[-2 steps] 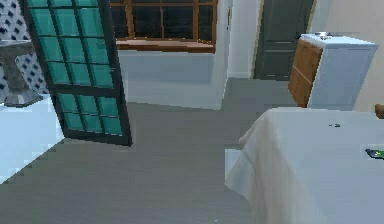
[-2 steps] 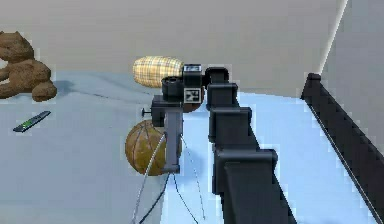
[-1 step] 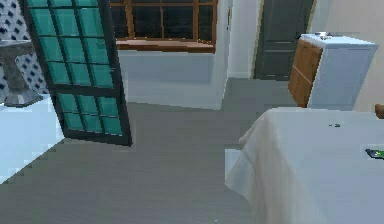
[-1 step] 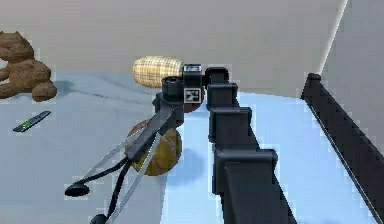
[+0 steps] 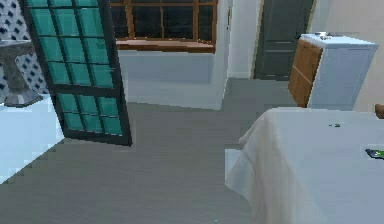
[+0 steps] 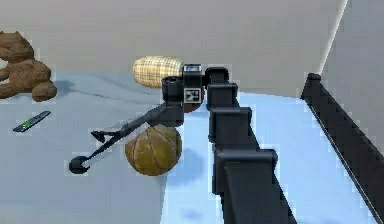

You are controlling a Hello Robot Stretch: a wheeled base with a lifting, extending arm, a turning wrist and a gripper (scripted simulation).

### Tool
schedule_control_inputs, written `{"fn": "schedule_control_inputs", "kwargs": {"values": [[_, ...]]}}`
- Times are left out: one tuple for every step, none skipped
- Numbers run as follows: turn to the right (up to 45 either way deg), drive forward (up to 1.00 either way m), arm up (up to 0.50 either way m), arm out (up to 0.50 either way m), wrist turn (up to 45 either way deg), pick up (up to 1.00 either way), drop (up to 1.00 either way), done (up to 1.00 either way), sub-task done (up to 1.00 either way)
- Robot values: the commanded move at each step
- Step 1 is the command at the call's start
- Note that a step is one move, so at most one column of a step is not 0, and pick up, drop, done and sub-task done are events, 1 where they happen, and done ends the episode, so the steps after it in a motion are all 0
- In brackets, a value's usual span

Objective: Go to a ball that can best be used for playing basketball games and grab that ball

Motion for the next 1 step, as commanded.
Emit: {"fn": "schedule_control_inputs", "kwargs": {"values": [[0.0, 0.0, 0.0, 0.0, 45.0, 0.0, 0.0, 0.0, 0.0]]}}
